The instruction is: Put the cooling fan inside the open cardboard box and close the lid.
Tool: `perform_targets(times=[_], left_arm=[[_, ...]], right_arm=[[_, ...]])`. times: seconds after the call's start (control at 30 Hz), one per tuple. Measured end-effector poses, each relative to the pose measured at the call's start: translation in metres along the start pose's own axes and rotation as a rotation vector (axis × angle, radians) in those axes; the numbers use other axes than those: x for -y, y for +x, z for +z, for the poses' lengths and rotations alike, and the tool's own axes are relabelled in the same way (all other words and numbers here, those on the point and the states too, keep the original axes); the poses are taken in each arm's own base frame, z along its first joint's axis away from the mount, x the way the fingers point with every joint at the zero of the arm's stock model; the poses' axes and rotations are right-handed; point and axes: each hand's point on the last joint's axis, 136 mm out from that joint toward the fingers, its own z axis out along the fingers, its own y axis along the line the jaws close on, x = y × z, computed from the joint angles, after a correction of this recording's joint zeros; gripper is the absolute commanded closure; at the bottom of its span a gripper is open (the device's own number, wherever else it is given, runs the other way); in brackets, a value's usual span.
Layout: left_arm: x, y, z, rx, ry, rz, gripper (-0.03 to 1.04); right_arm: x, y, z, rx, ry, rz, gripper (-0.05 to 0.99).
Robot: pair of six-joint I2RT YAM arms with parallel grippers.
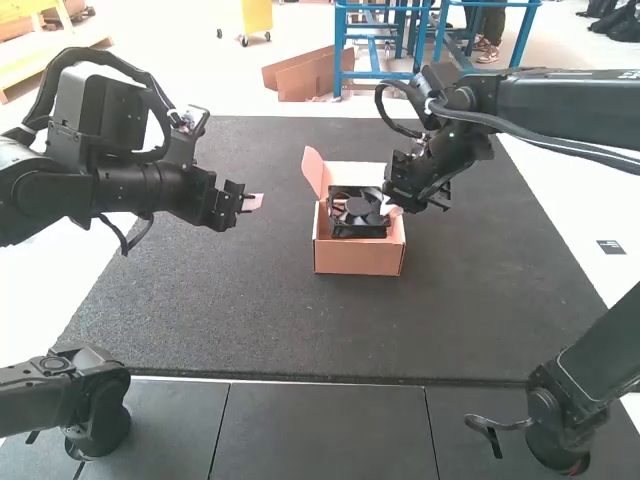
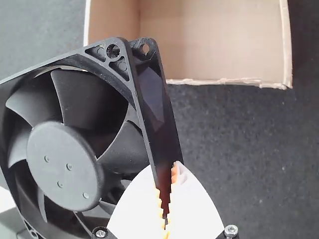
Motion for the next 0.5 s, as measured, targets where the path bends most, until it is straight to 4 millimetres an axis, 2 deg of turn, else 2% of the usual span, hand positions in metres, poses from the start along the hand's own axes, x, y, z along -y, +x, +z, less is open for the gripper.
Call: perform_targets(times=[0.3,0.5], left_arm=[[0.0,-0.002,0.0,0.008,0.0,0.001,0.04],[0.0,-0.003,0.0,0.012,-0.001,0.002,0.04]], right_arm=[[-0.008,-0.029,0.022,0.025,0.016,0.008,0.95],[-0.004,-0.041,0.043,0.023,0.049,0.024,0.95]])
